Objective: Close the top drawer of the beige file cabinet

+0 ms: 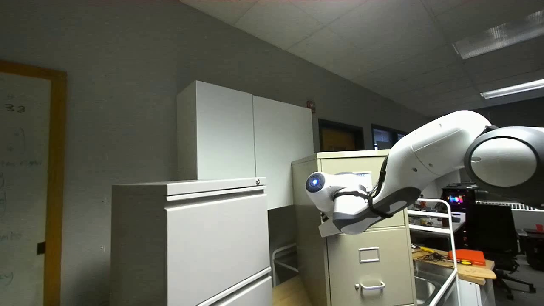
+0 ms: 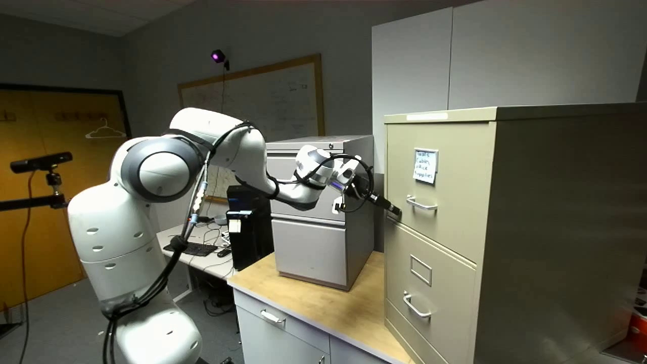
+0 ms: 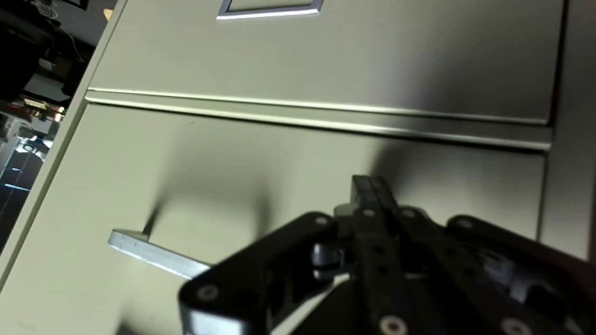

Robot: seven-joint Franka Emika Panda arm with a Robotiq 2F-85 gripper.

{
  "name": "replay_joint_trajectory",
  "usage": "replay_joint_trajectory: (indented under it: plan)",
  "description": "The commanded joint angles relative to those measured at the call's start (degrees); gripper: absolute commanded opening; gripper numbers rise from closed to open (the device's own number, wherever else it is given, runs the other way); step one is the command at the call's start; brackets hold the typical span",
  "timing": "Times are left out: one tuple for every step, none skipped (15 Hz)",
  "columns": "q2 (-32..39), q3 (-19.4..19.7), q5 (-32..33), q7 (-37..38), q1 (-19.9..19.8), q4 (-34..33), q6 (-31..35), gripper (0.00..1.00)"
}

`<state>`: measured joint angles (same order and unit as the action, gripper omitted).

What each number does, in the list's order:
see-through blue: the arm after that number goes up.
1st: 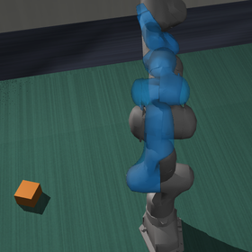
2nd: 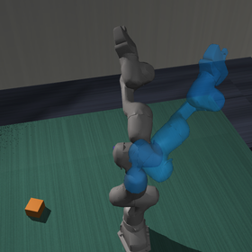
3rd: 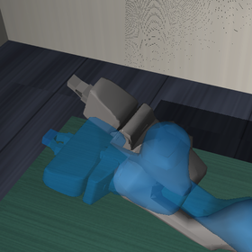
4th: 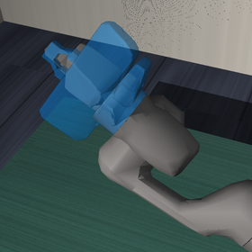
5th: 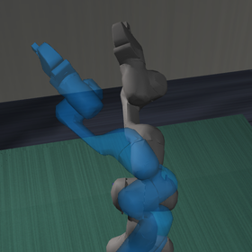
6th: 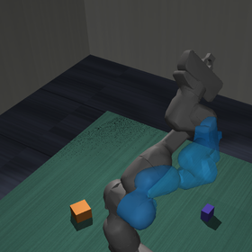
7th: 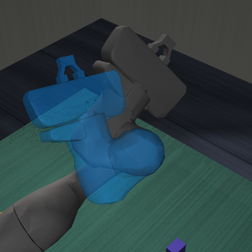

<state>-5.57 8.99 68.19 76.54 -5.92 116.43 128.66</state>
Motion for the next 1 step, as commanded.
replay_joint_trajectory:
  plan:
    - [6.97, 1.43, -3.5, -4.39, -2.1, -6.15, 4.93, 0.0]
